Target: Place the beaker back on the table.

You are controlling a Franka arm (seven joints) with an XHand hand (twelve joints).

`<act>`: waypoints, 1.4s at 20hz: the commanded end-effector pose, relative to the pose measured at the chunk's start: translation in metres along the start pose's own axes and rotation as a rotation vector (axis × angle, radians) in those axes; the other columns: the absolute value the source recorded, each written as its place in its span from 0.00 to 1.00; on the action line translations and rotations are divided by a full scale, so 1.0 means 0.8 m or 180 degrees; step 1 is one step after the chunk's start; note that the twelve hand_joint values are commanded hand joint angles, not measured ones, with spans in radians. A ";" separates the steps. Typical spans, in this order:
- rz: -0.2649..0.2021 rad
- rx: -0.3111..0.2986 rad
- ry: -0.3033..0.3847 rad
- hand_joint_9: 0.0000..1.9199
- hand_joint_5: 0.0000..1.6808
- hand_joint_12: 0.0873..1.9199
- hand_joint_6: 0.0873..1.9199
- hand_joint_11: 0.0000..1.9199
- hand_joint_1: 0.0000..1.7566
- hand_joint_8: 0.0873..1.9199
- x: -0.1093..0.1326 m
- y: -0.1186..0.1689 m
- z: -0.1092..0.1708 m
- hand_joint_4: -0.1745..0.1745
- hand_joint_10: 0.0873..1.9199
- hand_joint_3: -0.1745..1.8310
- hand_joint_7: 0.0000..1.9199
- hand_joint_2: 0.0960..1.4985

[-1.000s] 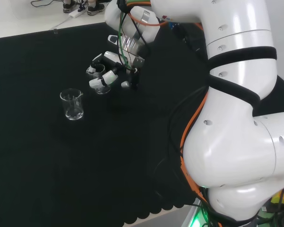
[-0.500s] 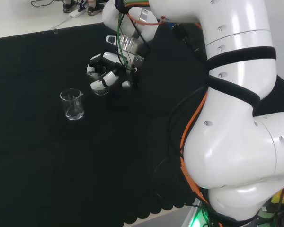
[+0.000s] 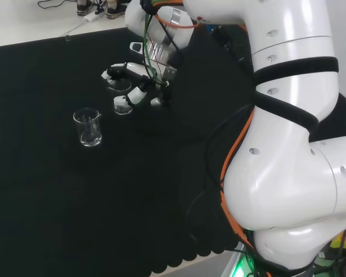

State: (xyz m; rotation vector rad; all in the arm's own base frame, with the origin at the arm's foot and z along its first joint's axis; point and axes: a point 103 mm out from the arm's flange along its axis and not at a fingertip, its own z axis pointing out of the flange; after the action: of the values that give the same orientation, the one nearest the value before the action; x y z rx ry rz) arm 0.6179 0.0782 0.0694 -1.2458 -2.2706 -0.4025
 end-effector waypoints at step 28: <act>0.0531 -0.0479 -0.0270 0.23 0.24 0.63 0.16 0.00 0.60 0.31 0.032 -0.144 -0.089 0.32 0.33 0.44 0.20 0.26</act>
State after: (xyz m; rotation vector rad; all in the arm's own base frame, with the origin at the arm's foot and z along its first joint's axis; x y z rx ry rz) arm 0.5495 0.0311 0.1306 -1.4498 -2.2414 -0.4484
